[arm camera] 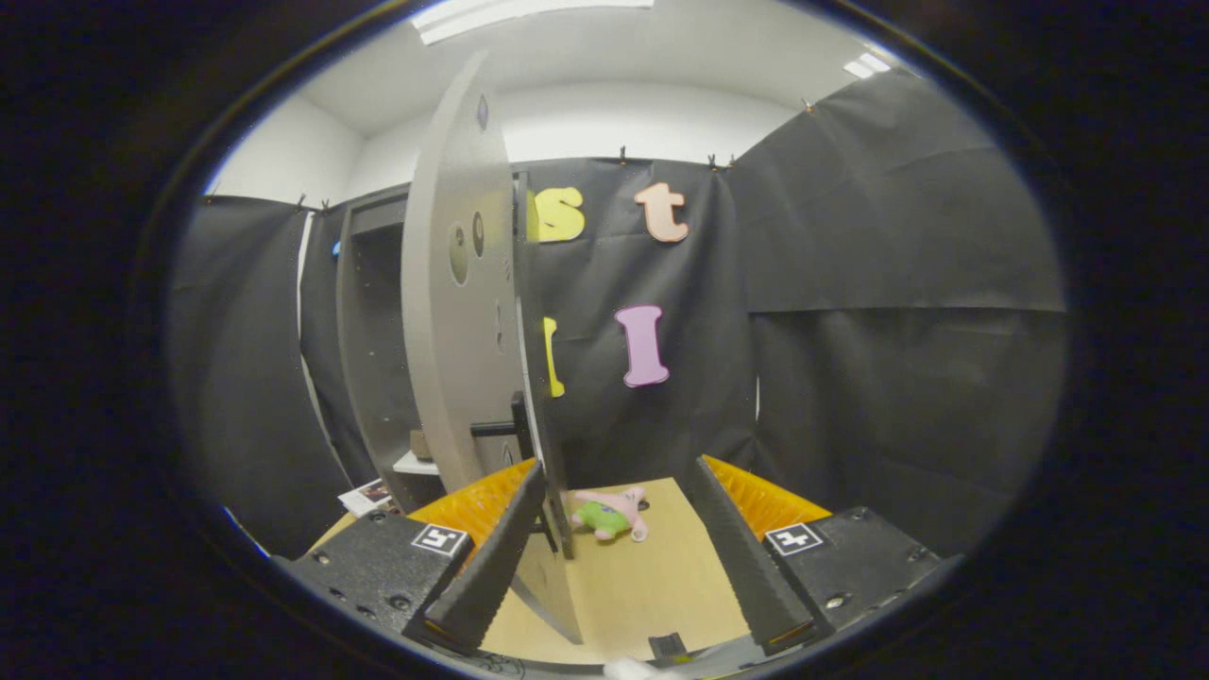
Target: Open the shoe cabinet door, grab the shoes and put them into the shoe cabinet, then close the shoe cabinet door.
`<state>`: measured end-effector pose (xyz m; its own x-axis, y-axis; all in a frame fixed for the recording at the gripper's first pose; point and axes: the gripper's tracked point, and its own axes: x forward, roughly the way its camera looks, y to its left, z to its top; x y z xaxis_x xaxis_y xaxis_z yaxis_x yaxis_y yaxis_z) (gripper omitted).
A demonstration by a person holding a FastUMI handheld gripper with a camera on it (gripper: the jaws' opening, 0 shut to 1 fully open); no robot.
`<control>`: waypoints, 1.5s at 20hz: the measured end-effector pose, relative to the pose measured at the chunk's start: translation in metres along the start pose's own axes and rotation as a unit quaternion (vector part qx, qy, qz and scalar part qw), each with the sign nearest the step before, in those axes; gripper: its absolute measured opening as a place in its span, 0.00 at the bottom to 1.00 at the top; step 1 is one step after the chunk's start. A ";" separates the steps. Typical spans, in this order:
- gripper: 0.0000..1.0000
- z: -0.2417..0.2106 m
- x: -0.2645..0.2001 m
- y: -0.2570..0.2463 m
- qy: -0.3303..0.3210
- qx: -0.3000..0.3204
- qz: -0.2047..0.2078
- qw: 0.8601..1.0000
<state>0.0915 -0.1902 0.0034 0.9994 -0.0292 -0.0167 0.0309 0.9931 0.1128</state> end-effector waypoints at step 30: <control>0.96 0.000 0.018 0.095 0.057 -0.011 0.155 0.986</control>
<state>0.1129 -0.0960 0.0140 0.9528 0.2881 -0.0960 -0.2776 0.9545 0.1094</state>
